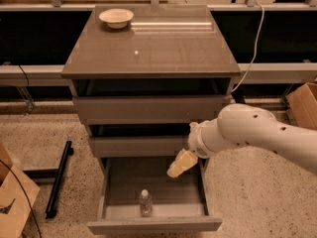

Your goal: Pick water bottle from bottom drawer and place on counter

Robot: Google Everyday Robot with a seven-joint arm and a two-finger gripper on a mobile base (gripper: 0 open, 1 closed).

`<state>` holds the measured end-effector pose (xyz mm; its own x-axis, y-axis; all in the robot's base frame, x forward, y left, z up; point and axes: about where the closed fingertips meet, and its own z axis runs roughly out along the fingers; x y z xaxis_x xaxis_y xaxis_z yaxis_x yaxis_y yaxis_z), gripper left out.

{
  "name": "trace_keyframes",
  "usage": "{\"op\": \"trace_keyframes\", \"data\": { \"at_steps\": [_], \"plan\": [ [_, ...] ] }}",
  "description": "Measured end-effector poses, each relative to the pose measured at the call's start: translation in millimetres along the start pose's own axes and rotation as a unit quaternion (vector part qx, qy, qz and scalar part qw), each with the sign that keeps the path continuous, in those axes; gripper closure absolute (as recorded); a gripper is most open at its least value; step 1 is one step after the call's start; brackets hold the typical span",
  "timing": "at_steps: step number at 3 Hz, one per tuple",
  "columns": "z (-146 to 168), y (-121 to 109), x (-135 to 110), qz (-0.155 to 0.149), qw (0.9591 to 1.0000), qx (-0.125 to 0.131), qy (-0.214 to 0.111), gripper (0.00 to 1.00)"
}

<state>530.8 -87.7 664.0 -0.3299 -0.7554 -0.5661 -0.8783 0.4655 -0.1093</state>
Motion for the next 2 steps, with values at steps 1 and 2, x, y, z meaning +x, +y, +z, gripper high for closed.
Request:
{"op": "trace_keyframes", "data": {
  "at_steps": [1, 2],
  "plan": [
    [46.2, 1.7, 19.9, 0.023, 0.9997, -0.01, -0.002, 0.0],
    [107.4, 5.5, 62.2, 0.056, 0.9976, -0.04, -0.005, 0.0]
  ]
}}
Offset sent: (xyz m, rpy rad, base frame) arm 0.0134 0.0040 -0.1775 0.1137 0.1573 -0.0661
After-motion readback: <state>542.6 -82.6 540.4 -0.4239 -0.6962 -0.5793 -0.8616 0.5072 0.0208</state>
